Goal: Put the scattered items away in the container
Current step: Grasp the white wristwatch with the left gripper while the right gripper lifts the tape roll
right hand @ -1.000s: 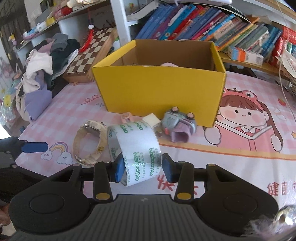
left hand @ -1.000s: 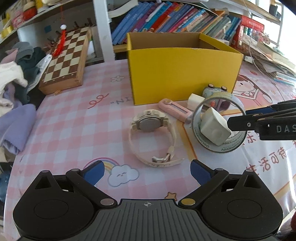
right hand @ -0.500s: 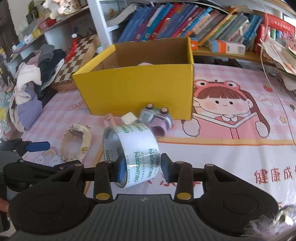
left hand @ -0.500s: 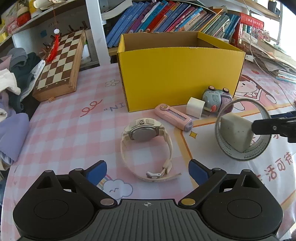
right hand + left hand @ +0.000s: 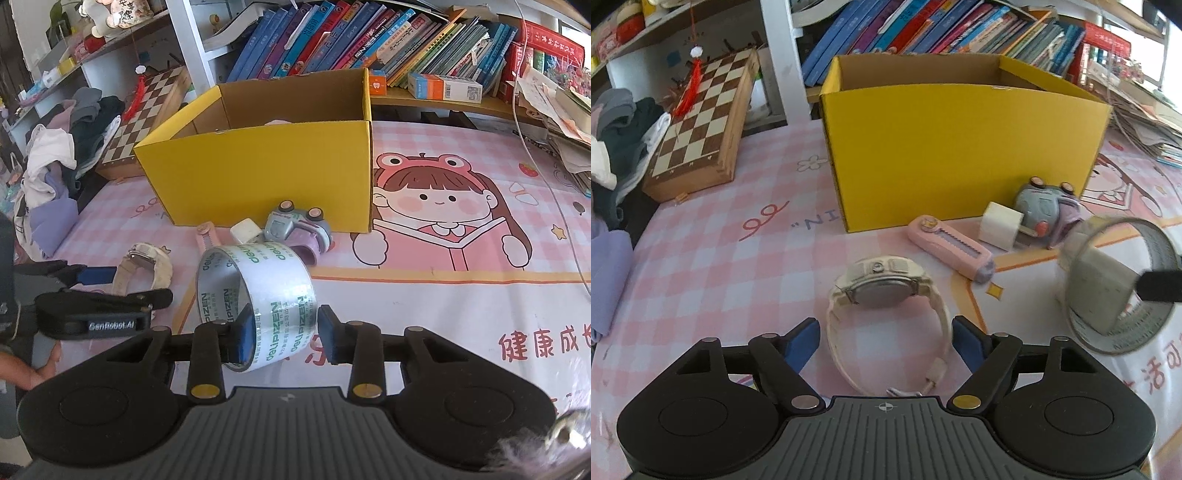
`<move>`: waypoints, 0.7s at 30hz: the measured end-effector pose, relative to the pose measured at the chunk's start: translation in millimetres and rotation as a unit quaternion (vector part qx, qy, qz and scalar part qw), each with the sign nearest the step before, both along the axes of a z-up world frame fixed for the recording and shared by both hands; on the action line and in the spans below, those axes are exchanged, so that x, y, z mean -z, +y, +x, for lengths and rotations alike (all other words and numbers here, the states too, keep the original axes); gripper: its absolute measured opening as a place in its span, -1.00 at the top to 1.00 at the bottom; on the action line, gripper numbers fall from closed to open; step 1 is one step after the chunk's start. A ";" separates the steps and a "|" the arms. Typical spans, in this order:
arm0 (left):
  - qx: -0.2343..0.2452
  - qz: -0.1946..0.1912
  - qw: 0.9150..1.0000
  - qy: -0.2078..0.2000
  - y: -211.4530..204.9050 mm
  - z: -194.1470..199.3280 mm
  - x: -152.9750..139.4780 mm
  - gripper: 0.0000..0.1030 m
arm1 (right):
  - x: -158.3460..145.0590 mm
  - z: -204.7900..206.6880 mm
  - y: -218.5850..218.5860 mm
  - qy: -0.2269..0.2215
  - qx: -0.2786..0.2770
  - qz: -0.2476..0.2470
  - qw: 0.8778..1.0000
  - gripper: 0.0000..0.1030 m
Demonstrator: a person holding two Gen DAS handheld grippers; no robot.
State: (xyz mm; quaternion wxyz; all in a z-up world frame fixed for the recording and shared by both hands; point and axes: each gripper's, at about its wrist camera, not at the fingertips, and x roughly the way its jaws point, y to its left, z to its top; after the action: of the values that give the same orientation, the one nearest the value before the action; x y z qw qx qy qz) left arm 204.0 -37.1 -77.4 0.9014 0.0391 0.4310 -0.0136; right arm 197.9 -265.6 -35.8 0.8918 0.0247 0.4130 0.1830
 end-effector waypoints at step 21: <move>-0.008 -0.065 0.998 0.000 24.7 -15.4 -10.6 -0.22 | -3.8 -1.4 -17.3 0.029 0.043 0.048 0.997 0.79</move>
State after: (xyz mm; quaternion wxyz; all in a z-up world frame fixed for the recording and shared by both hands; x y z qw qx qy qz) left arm 188.6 -12.5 -66.8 0.9022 -0.0234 0.4293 -0.0347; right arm 196.5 -283.0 -32.0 0.8845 0.0907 0.4276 0.1629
